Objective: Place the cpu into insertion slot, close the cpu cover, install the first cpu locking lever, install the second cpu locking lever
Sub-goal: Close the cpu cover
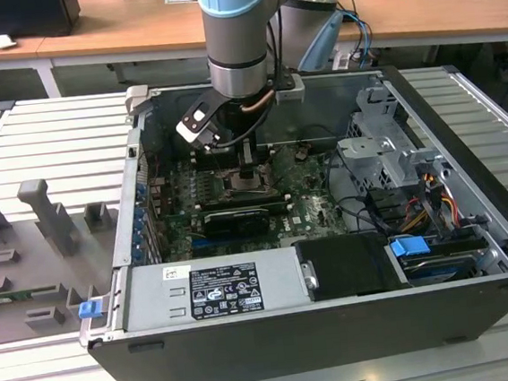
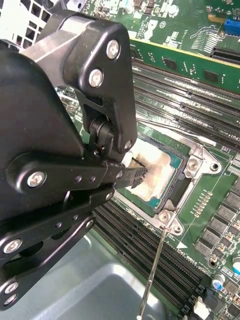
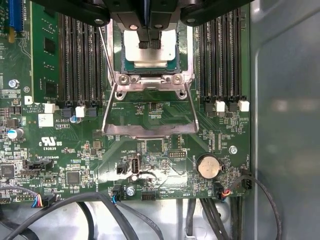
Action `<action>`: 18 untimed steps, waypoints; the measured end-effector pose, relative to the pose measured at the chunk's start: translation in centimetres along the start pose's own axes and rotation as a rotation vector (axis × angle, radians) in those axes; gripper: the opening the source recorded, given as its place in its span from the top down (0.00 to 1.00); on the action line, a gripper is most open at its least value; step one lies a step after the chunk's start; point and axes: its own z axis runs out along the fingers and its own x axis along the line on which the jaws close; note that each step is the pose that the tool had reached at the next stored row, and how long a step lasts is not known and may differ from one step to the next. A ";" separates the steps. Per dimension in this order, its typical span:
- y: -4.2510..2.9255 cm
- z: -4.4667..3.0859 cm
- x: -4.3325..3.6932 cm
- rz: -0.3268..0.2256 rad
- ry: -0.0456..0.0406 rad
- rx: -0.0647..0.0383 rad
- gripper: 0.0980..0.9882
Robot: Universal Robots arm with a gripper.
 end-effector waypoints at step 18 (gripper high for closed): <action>0.07 -2.07 0.07 0.006 0.0005 -0.001 0.99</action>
